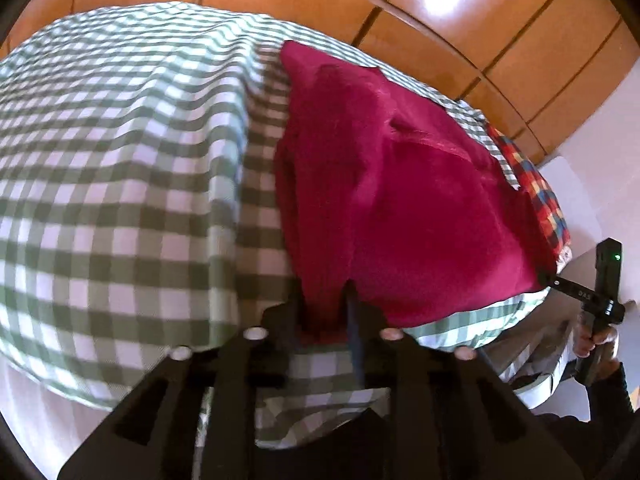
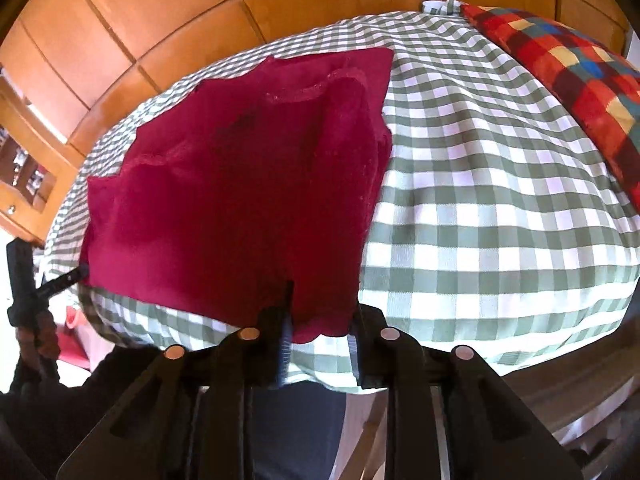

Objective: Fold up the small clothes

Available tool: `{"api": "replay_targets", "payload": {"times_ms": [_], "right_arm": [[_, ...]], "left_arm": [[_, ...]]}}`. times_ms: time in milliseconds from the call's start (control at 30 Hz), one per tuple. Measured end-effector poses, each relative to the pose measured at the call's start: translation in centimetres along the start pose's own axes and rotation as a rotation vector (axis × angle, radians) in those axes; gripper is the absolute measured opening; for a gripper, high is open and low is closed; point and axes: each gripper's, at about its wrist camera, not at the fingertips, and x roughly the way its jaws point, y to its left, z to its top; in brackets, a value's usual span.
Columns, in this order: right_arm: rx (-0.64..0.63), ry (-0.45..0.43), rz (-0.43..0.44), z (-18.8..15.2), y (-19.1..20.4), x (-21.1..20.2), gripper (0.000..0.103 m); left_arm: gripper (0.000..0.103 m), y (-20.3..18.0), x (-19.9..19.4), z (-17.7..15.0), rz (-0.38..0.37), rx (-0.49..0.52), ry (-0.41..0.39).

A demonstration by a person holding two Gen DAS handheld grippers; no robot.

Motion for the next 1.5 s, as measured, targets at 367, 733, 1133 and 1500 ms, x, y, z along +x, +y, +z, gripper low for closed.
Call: {"api": "replay_targets", "payload": {"times_ms": [367, 733, 1133, 1500], "right_arm": [[0.004, -0.146, -0.127, 2.5, 1.3, -0.4, 0.078], [0.036, -0.13, -0.173, 3.4, 1.9, 2.0, 0.08], [0.046, -0.118, -0.207, 4.2, 1.6, 2.7, 0.08], [0.007, -0.163, -0.217, 5.9, 1.6, 1.9, 0.08]], "left_arm": [[0.057, -1.0, -1.3, 4.5, 0.22, 0.088, -0.148], [0.073, -3.5, 0.0, 8.0, 0.336, 0.183, -0.233], [0.072, -3.8, 1.0, 8.5, 0.338, 0.189, -0.223], [0.068, -3.8, 1.8, 8.7, 0.31, 0.206, -0.189]]}}
